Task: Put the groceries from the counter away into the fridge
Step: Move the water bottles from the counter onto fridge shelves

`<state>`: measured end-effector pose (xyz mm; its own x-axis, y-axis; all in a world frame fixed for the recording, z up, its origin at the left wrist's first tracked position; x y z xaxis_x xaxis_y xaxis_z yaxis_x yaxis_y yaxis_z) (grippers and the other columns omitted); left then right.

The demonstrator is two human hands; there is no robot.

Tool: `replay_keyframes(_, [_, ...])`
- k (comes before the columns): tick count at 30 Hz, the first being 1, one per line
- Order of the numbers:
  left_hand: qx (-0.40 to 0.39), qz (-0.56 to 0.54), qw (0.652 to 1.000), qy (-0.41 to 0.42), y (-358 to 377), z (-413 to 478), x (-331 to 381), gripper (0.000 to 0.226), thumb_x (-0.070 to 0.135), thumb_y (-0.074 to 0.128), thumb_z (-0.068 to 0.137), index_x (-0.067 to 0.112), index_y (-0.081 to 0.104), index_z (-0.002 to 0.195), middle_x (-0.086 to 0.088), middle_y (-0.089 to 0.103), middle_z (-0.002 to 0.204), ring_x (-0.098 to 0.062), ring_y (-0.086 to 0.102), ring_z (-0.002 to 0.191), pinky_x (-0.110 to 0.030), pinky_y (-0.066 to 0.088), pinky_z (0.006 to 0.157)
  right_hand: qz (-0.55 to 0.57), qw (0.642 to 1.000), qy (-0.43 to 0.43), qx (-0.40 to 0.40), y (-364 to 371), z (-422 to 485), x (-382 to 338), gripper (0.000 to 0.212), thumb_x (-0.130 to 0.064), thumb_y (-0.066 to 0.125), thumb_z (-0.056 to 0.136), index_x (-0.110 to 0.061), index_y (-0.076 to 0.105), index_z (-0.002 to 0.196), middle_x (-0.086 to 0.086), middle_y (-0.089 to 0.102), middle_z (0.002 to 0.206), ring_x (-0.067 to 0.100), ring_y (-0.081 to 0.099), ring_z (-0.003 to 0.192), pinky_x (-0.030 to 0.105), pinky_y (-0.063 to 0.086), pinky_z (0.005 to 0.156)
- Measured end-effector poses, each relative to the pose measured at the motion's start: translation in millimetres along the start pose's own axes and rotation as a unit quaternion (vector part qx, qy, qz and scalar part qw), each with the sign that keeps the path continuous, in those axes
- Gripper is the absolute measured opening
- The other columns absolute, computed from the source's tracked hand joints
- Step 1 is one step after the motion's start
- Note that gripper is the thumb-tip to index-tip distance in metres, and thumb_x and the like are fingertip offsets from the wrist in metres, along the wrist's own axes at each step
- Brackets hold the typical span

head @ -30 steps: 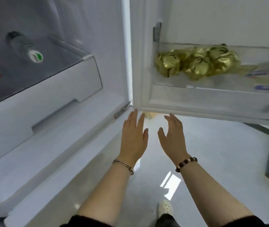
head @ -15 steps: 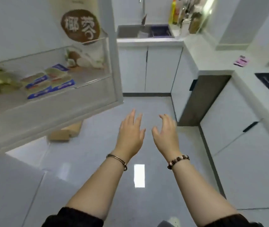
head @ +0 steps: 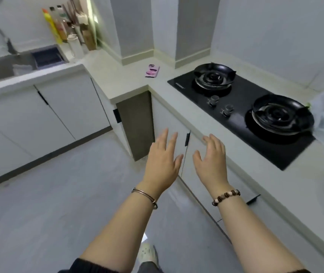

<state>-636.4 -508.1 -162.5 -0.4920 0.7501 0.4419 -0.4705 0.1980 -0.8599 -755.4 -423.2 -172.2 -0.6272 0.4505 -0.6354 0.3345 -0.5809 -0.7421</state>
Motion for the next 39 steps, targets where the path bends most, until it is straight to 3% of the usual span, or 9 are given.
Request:
replay_keyframes(3, [-0.03,-0.007,0.996,0.089,31.7,54.5,28.5,0.062,0.036,0.045,0.097,0.015,0.02,0.149,-0.01,0.01,0.158,-0.027,0.013,0.144,-0.036,0.012,0.115,-0.018,0.998,0.038,0.037,-19.4,29.0,38.4,0.049,-0.018,0.054,0.09,-0.007,0.041,0.136,0.01,0.034,0.147,0.022,0.024,0.139,0.041,0.025,0.115])
replay_keyframes(10, [-0.081,-0.033,0.967,0.239,98.1,181.8,93.7,0.059,0.032,0.047,0.095,0.013,0.026,0.147,-0.013,0.016,0.156,-0.03,0.016,0.143,-0.05,0.023,0.113,-0.084,0.979,0.141,0.122,-62.2,104.9,109.3,0.052,-0.021,0.055,0.091,-0.007,0.04,0.139,0.009,0.032,0.149,0.022,0.021,0.141,0.04,0.021,0.116])
replay_keyframes(14, [-0.109,-0.056,0.951,0.283,126.8,232.8,132.7,0.059,0.028,0.05,0.094,0.011,0.028,0.146,-0.015,0.018,0.155,-0.032,0.017,0.143,-0.052,0.023,0.113,-0.112,0.961,0.185,0.171,-94.3,131.2,138.6,0.051,-0.021,0.057,0.089,-0.006,0.043,0.136,0.011,0.037,0.146,0.024,0.026,0.139,0.04,0.023,0.116])
replay_keyframes(20, [-0.141,-0.106,0.917,0.358,179.8,255.5,225.5,0.056,0.027,0.052,0.093,0.009,0.034,0.143,-0.017,0.024,0.152,-0.033,0.022,0.141,-0.052,0.026,0.111,-0.126,0.921,0.271,0.251,-160.3,115.3,201.4,0.053,-0.019,0.055,0.089,-0.007,0.04,0.138,0.01,0.036,0.147,0.023,0.026,0.138,0.037,0.021,0.116])
replay_keyframes(27, [-0.181,-0.166,0.875,0.418,239.0,248.3,358.1,0.061,0.038,0.035,0.09,0.006,0.035,0.142,-0.021,0.026,0.151,-0.037,0.027,0.138,-0.044,0.024,0.111,-0.12,0.881,0.317,0.332,-251.6,77.8,291.3,0.055,-0.013,0.059,0.085,-0.002,0.041,0.136,0.014,0.04,0.142,0.025,0.03,0.135,0.036,0.023,0.115])
replay_keyframes(32, [-0.206,-0.223,0.862,0.406,286.0,231.7,449.5,0.058,0.036,0.035,0.093,0.008,0.032,0.144,-0.018,0.023,0.152,-0.031,0.024,0.14,-0.038,0.021,0.114,-0.118,0.876,0.326,0.335,-317.0,67.4,365.0,0.056,-0.015,0.057,0.087,-0.004,0.038,0.139,0.012,0.037,0.146,0.024,0.027,0.137,0.035,0.022,0.115])
replay_keyframes(36, [-0.266,-0.304,0.858,0.317,326.5,220.7,524.4,0.053,0.025,0.042,0.097,0.01,0.026,0.146,-0.01,0.021,0.154,-0.019,0.016,0.143,-0.018,0.008,0.113,-0.115,0.868,0.316,0.365,-369.9,63.3,421.4,0.057,-0.008,0.06,0.083,-0.004,0.041,0.137,0.01,0.043,0.141,0.022,0.032,0.133,0.03,0.023,0.112])
replay_keyframes(39, [-0.315,-0.365,0.844,0.233,351.0,220.2,569.5,0.053,0.019,0.044,0.098,0.012,0.025,0.146,-0.006,0.025,0.152,-0.015,0.02,0.141,-0.02,0.014,0.114,-0.082,0.859,0.337,0.377,-392.9,60.3,461.7,0.058,-0.009,0.059,0.083,-0.006,0.039,0.138,0.009,0.041,0.142,0.022,0.033,0.133,0.031,0.026,0.112])
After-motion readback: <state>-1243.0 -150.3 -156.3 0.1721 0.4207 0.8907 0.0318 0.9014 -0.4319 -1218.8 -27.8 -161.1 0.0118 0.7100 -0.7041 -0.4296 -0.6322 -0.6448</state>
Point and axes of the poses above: each hand's wrist, its own z-axis towards the middle knuckle, its own y-axis out of the palm, x = y × z, the point moved 3 cm from there along z, towards the middle knuckle
